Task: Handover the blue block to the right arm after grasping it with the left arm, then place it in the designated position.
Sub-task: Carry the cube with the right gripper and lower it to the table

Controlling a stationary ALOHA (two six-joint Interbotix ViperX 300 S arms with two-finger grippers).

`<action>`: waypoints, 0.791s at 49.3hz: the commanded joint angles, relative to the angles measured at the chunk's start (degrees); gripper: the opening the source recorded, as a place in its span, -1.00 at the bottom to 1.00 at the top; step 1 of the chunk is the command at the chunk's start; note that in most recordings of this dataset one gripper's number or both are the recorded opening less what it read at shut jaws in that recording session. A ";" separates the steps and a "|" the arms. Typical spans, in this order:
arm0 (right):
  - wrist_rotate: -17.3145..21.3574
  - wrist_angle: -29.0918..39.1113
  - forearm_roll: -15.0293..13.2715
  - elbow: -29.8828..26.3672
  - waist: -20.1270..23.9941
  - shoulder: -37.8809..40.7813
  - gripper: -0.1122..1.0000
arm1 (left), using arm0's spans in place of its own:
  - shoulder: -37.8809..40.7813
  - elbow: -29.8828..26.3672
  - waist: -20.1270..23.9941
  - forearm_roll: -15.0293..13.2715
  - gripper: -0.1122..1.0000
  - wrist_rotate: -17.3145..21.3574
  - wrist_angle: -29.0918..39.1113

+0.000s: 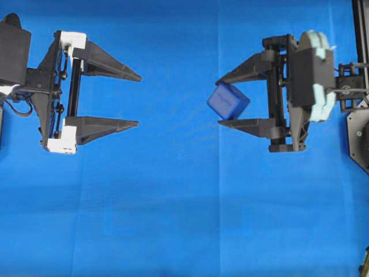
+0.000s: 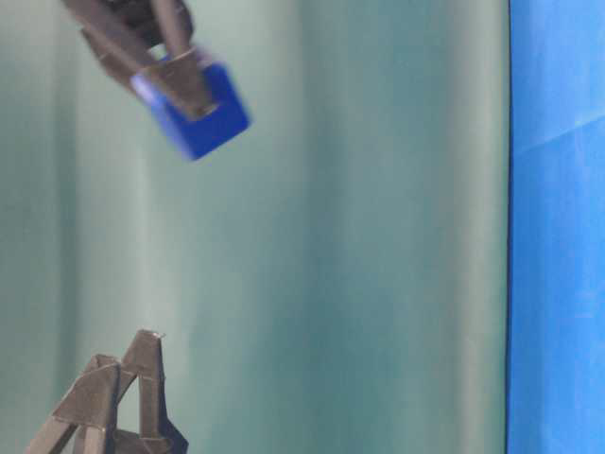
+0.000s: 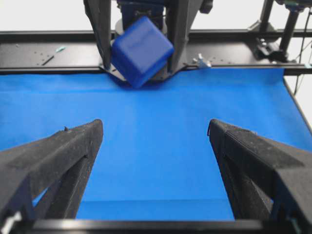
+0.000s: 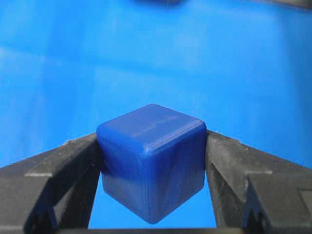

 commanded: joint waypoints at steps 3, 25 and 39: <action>0.09 3.34 1.32 -0.97 0.53 -0.26 0.19 | -1.49 -0.62 0.09 0.09 0.88 0.00 -0.18; 0.00 4.48 1.85 -0.70 0.70 0.18 0.19 | -1.49 -0.62 0.35 0.09 0.88 0.09 0.00; 0.00 0.35 1.93 -0.44 0.70 5.98 0.19 | -1.49 -0.62 0.44 0.09 0.88 0.00 0.00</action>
